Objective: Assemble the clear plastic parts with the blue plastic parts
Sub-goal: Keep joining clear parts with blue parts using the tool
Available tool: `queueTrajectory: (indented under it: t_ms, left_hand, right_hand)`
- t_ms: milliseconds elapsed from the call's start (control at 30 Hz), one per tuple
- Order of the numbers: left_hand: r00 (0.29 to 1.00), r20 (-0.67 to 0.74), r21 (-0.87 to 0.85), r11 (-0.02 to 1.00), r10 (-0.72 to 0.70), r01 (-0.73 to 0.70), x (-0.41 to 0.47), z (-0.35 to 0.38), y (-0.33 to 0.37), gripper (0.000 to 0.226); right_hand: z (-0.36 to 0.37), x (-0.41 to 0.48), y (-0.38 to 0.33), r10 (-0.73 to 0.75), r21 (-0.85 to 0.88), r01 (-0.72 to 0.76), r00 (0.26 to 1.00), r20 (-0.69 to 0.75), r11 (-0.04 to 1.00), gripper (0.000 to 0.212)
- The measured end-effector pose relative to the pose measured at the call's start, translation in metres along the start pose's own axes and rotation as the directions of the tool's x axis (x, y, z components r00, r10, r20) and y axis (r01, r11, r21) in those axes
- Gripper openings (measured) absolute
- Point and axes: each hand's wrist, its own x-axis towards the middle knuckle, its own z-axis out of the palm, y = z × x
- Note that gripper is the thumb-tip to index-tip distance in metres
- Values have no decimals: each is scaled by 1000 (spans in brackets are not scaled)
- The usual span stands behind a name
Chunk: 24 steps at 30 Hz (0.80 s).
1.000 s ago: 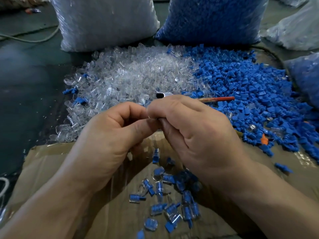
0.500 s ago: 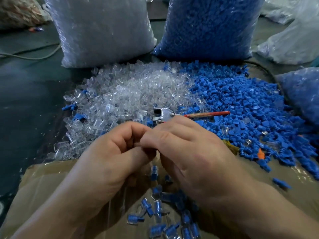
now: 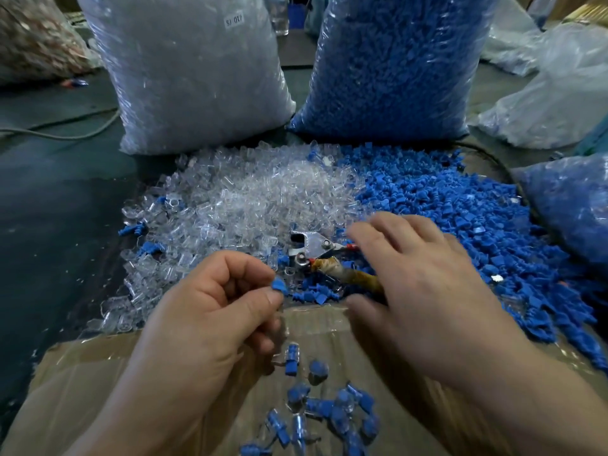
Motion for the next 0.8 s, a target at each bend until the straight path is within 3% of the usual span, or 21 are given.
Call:
queueTrajectory:
  t_ms: [100,433,600,800]
  left_hand:
    - [1000,22,8,1000,2,-2,0,-2,1,28]
    - [999,11,11,999,-36,36,-2,2,6,25]
    - [999,-19,0,999,-39,39,1,1,2,22]
    - [994,-106,-40,999,22,-26,2,0,5,18]
  right_hand:
    - [0,2,14,89,-154,-69,988,129,986,70]
    - [3,14,27,54,-151,-27,983,174,988,79]
    - [3,18,23,49,-118,-40,996,69,992,59]
    - [-11,7,23,79,182,-43,978,-195,982,44]
